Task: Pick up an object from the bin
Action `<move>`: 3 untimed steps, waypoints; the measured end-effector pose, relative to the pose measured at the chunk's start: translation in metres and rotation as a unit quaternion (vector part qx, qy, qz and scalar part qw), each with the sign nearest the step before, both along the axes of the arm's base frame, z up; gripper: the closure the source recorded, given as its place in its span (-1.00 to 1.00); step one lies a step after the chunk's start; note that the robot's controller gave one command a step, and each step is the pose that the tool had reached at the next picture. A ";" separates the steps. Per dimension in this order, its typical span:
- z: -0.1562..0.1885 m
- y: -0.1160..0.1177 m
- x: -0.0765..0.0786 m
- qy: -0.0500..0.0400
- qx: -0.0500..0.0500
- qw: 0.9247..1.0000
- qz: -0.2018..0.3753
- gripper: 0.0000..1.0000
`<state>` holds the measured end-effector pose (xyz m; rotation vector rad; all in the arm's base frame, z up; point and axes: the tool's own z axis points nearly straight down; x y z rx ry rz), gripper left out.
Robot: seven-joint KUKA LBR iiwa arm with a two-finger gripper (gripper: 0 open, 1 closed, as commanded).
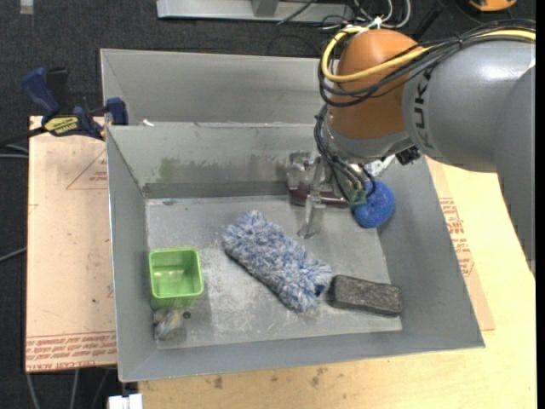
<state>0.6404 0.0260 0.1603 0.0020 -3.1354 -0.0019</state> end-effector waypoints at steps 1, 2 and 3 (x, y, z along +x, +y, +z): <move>0.005 0.000 0.002 -0.004 0.000 1.000 0.000 -1.00; -0.026 0.008 0.003 -0.008 0.000 1.000 0.029 -1.00; -0.077 0.046 -0.012 -0.005 -0.001 0.998 0.069 -1.00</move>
Offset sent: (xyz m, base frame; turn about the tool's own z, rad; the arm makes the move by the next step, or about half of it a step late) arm -0.0016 0.0215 -0.0815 -0.1478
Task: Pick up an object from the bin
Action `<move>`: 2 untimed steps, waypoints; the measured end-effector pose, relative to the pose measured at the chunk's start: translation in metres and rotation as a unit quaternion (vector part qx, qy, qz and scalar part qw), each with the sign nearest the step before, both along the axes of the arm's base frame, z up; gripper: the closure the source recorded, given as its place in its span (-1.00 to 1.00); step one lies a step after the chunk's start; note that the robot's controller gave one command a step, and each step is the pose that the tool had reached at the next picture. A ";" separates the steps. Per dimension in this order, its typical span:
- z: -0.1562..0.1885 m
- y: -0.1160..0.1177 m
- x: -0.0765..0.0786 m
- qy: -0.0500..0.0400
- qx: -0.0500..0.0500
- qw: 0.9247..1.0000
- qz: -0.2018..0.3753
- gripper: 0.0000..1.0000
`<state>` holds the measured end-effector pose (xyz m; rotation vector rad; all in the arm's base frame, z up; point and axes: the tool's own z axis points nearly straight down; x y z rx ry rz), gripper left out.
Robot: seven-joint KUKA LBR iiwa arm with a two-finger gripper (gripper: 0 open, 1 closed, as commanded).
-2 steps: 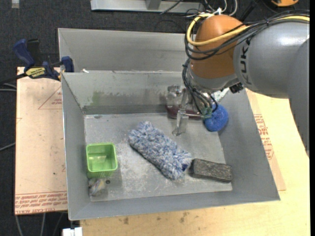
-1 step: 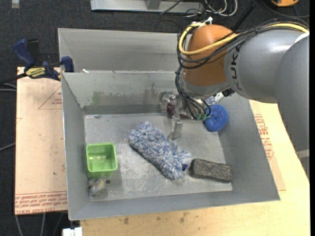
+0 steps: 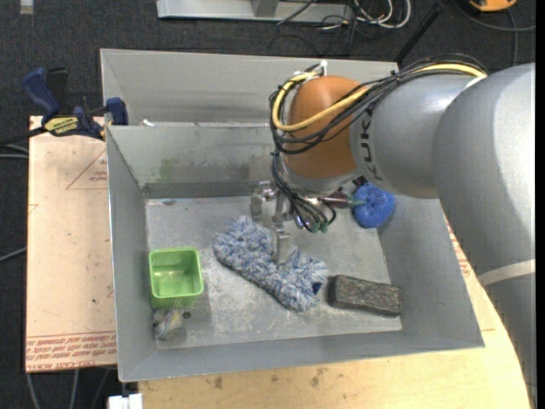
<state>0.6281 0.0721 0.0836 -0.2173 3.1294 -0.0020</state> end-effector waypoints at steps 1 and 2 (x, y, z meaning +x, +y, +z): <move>-0.011 0.016 -0.006 -0.002 0.002 1.000 -0.024 1.00; -0.011 0.017 -0.006 -0.002 0.002 1.000 -0.024 1.00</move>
Offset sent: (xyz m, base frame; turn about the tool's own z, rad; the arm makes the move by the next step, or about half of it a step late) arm 0.0000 0.0000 0.0000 0.0000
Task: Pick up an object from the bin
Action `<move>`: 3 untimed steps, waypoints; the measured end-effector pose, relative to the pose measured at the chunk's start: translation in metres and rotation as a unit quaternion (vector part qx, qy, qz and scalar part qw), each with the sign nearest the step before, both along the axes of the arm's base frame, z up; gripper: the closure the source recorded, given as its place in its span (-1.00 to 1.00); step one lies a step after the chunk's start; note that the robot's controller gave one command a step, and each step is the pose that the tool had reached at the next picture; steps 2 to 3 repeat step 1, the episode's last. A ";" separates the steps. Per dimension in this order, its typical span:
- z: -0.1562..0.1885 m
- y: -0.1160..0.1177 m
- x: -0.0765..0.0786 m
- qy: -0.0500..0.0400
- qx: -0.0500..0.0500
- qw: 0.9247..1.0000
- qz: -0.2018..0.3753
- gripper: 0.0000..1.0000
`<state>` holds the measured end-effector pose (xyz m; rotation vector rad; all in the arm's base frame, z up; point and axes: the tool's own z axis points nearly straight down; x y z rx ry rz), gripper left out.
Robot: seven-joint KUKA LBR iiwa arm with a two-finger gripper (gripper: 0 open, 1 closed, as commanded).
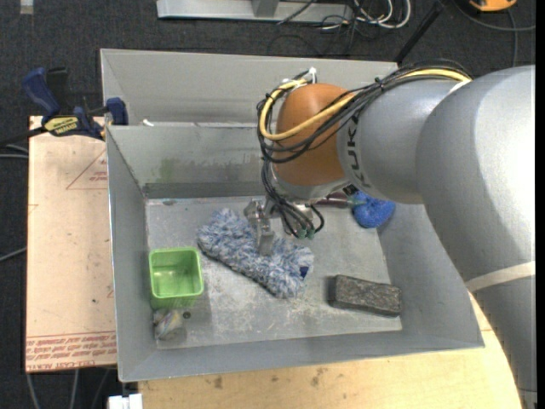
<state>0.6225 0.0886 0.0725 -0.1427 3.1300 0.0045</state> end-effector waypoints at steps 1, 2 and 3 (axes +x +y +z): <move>0.147 0.006 0.023 0.000 -0.001 1.000 0.018 1.00; 0.147 0.006 0.023 0.000 -0.001 1.000 0.018 1.00; 0.147 0.006 0.023 0.000 -0.001 1.000 0.018 1.00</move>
Offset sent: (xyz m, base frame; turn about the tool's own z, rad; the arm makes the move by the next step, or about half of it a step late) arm 0.0000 0.0000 0.0000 0.0000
